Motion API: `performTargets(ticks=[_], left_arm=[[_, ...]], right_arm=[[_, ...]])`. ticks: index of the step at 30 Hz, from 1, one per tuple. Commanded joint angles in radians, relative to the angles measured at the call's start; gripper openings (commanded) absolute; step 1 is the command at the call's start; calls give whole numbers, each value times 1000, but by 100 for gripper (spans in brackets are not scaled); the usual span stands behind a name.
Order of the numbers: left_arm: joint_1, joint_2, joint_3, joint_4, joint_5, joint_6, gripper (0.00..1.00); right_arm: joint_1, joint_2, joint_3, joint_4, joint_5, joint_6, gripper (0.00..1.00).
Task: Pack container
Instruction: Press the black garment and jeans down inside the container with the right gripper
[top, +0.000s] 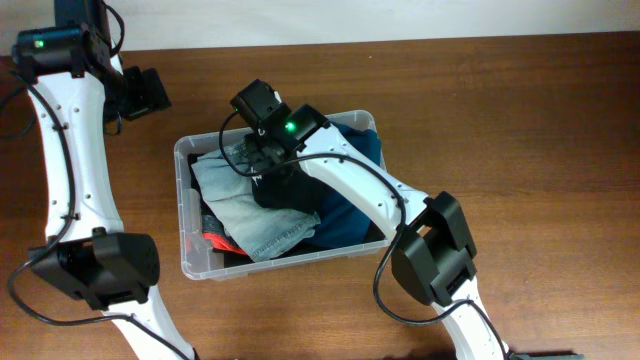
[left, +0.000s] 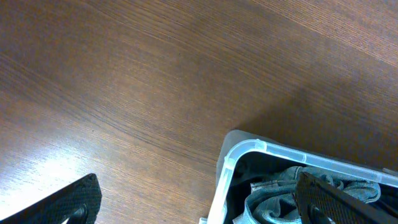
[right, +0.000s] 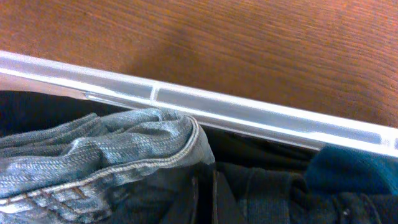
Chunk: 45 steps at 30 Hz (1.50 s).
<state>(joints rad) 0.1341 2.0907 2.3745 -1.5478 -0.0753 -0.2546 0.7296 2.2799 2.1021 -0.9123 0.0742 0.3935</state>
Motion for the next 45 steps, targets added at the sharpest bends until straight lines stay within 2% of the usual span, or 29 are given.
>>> performTargets(ticks=[1, 7, 12, 19, 29, 38, 40, 42, 43, 44, 45], left_arm=[[5, -8, -3, -1, 7, -10, 100], [5, -8, -3, -1, 7, -10, 99], [5, -8, -3, -1, 7, -10, 99], [5, -8, -3, -1, 7, -10, 99], [5, -8, -3, 0, 7, -10, 99], [5, -8, -3, 0, 7, -10, 99], [5, -8, -3, -1, 7, -10, 100], [5, -8, -3, -1, 7, -10, 99], [5, -8, -3, -1, 7, -10, 99], [5, -8, -3, 0, 7, -10, 100], [5, -8, -3, 0, 7, -10, 100]], right_arm=[[11, -57, 22, -42, -11, 5, 4], [11, -170, 37, -109, -93, 8, 4], [12, -176, 31, -172, -189, 9, 4], [32, -118, -24, -165, -191, 12, 4], [51, -62, -139, -146, -195, 95, 4], [37, -122, -72, -187, -164, 68, 5], [29, -154, -22, -243, -97, 67, 13], [21, -189, 43, -318, 0, 67, 33], [14, -207, 70, -353, 45, 67, 58], [8, -223, 97, -388, 93, 68, 88], [0, -244, 126, -428, 145, 68, 99]])
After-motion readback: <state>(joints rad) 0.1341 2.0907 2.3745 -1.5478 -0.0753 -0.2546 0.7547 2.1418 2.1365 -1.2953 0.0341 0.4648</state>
